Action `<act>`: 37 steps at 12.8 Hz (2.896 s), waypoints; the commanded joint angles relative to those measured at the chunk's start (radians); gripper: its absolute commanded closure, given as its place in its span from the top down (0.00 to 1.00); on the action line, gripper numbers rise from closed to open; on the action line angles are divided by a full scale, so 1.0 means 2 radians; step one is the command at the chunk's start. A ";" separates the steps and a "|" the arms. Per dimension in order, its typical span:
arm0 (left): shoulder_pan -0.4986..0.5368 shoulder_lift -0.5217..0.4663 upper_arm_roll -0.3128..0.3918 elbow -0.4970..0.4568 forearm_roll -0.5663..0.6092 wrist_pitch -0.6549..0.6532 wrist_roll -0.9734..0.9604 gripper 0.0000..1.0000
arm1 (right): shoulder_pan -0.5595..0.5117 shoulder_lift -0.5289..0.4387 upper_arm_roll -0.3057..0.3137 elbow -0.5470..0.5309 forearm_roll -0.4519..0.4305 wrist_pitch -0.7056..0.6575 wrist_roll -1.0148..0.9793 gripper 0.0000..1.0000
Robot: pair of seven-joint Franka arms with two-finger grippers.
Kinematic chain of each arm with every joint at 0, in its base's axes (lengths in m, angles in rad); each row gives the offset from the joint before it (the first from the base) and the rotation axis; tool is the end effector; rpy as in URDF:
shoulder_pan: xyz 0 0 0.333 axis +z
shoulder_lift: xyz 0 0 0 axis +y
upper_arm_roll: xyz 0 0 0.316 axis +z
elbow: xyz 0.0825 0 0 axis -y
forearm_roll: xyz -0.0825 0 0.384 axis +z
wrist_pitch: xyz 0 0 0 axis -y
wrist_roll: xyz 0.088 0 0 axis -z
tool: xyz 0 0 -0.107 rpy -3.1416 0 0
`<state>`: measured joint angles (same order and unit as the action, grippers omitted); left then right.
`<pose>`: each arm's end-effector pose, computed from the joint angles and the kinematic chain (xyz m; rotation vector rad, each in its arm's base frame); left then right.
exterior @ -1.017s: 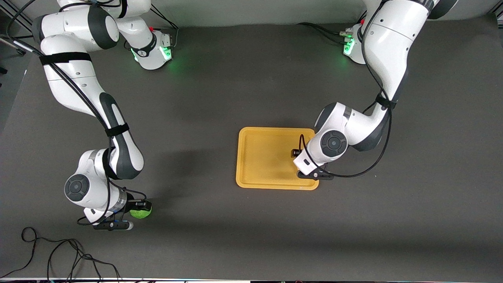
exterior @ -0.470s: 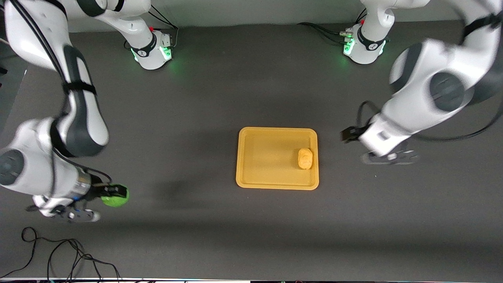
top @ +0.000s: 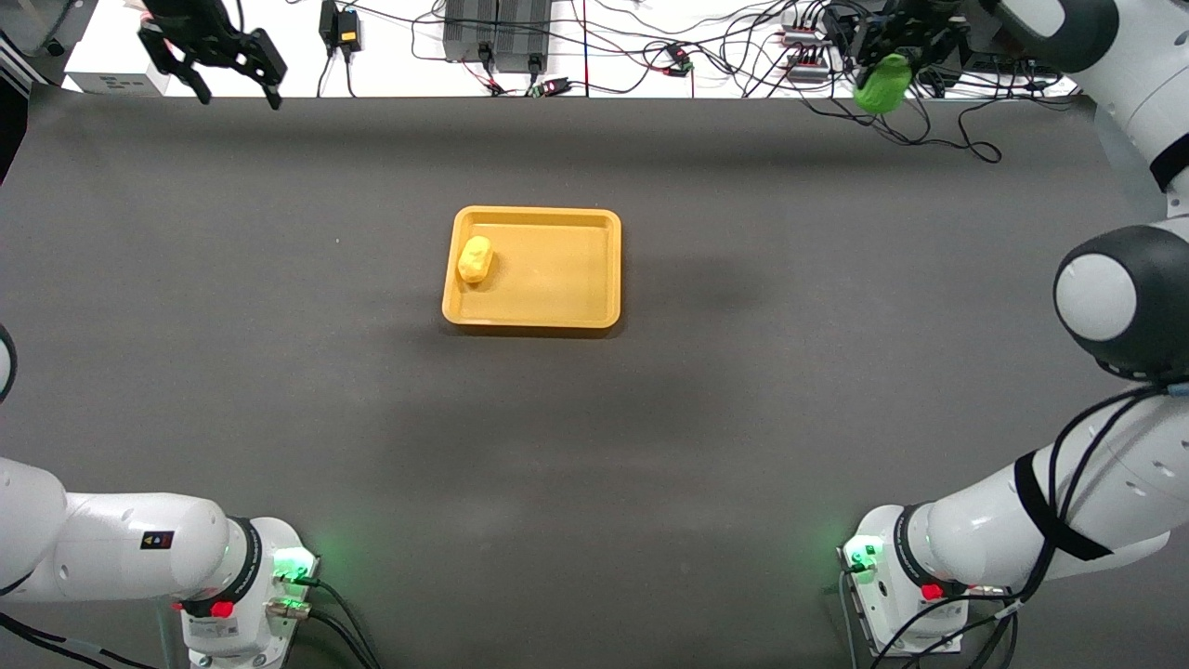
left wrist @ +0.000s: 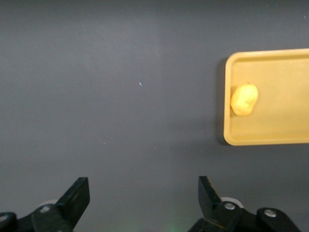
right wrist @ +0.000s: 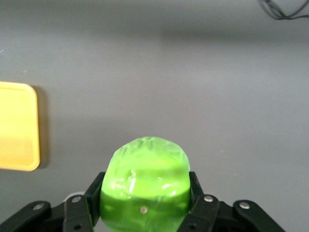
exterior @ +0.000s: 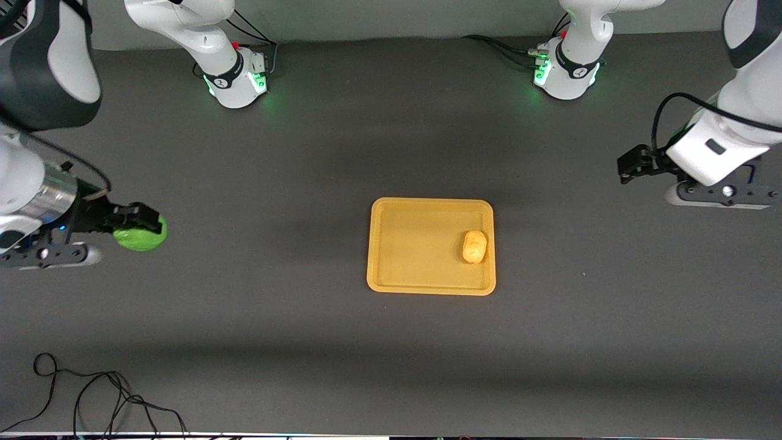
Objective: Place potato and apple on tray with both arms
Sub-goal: 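Release the potato on the tray and withdraw the left gripper, then carry the green apple with the right gripper over the tray, then lower the apple beside the potato and open the right gripper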
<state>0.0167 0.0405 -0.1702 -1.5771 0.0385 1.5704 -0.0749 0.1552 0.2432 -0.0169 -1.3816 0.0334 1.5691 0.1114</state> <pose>0.5596 -0.0805 0.5992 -3.1017 0.1234 0.0663 0.6193 0.0911 0.5698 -3.1178 -0.0412 0.0918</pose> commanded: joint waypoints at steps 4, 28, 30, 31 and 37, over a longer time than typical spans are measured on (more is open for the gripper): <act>0.008 -0.052 0.028 -0.094 0.008 0.071 0.063 1.00 | 0.187 0.044 -0.002 0.006 0.002 0.054 0.236 0.26; 0.014 -0.013 0.037 -0.090 0.001 0.075 0.083 1.00 | 0.343 0.410 -0.006 0.191 -0.065 0.295 0.465 1.00; 0.022 -0.013 0.037 -0.090 0.000 0.081 0.088 1.00 | 0.343 0.373 -0.005 0.198 -0.061 0.232 0.465 1.00; 0.021 -0.013 0.036 -0.091 0.000 0.091 0.087 1.00 | 0.342 0.347 -0.004 0.201 -0.061 0.192 0.464 1.00; 0.022 0.005 0.037 -0.062 -0.033 0.071 0.078 1.00 | 0.313 0.182 -0.009 0.189 -0.047 0.017 0.434 1.00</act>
<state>0.0545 0.0302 -0.0960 -1.7415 -0.0092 1.7406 0.0820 0.8127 0.7047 -0.0323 -0.9336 -0.0775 1.6463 1.0150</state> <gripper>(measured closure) 0.000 0.000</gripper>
